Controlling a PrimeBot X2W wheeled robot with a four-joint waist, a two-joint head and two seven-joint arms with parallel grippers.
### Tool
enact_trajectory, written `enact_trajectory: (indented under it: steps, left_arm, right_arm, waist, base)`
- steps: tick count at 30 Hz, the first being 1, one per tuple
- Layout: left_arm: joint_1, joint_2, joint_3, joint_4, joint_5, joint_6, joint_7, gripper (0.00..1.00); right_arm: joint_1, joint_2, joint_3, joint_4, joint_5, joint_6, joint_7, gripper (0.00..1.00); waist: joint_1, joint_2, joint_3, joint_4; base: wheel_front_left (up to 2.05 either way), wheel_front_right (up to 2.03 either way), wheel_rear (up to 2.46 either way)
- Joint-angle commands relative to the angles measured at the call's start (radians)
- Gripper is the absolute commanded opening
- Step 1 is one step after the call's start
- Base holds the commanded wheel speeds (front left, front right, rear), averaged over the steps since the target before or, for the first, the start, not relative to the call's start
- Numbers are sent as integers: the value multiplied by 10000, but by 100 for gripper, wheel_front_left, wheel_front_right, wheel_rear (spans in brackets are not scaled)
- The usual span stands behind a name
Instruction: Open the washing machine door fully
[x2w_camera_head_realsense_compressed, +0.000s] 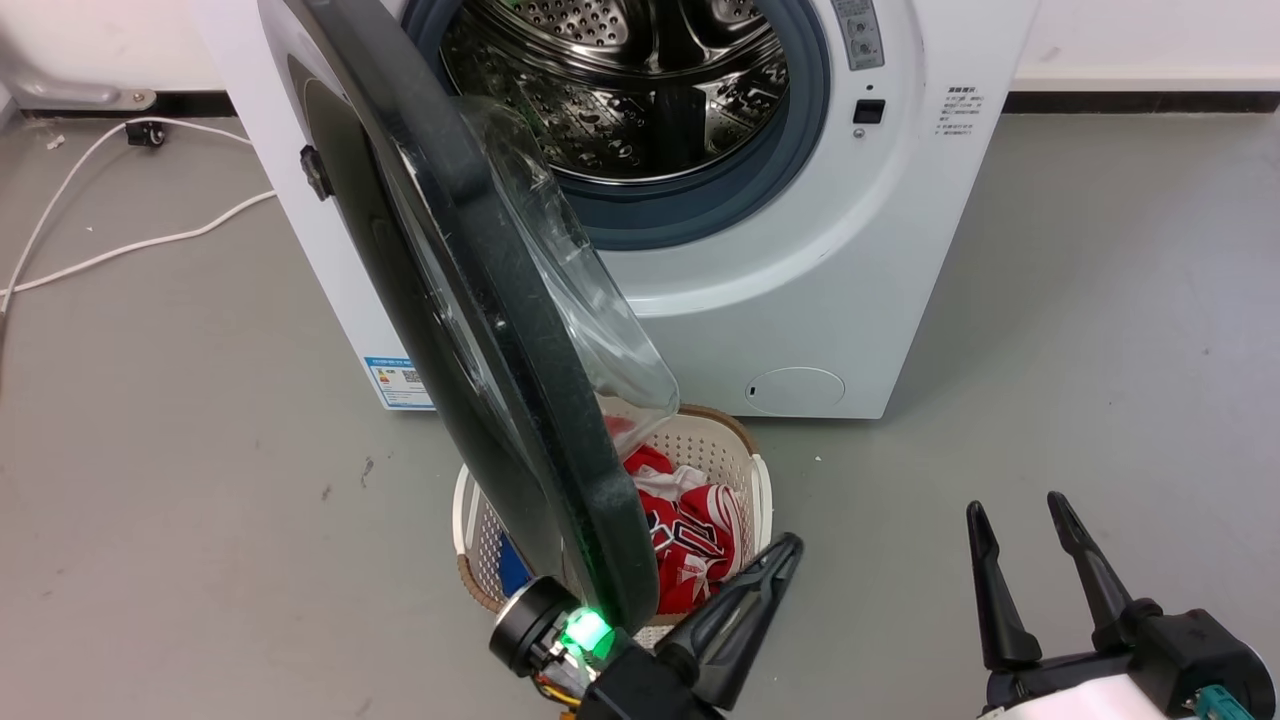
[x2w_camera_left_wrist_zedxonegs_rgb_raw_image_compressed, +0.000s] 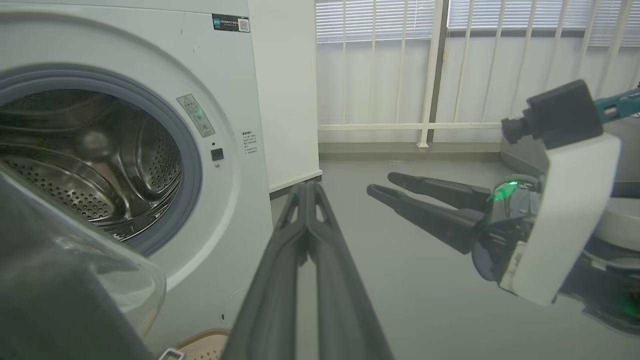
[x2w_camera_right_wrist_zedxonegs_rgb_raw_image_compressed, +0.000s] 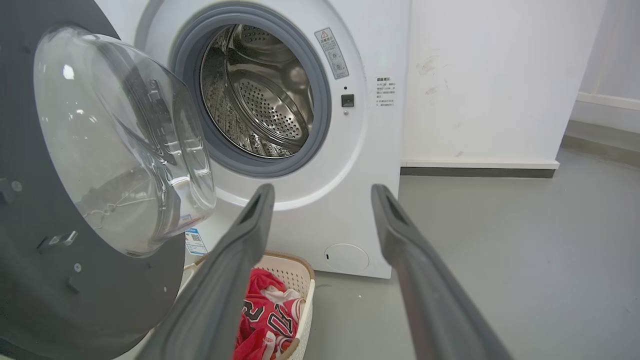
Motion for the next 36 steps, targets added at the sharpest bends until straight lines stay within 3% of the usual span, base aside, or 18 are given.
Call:
enact_trajectory:
  steps: [1, 16, 36]
  left_arm:
    - [41, -29, 138, 104, -2, -9, -24, 0]
    - [249, -60, 1522, 800, 77, 230, -22, 0]
    - [1045, 102, 2457, 747, 230, 353, 0, 0]
  right_arm:
    - [-125, 36, 11, 30, -33, -2, -21, 100]
    - [-64, 37, -24, 164, -65, -2, -21, 100]
    - [309, 35, 46, 316, 35, -2, -21, 100]
  waist:
    - [0, 0, 31, -15]
    - [0, 0, 17, 145]
    - [0, 0, -293, 1638]
  base:
    - [0, 0, 0]
    - [0, 0, 0]
    - [0, 0, 0]
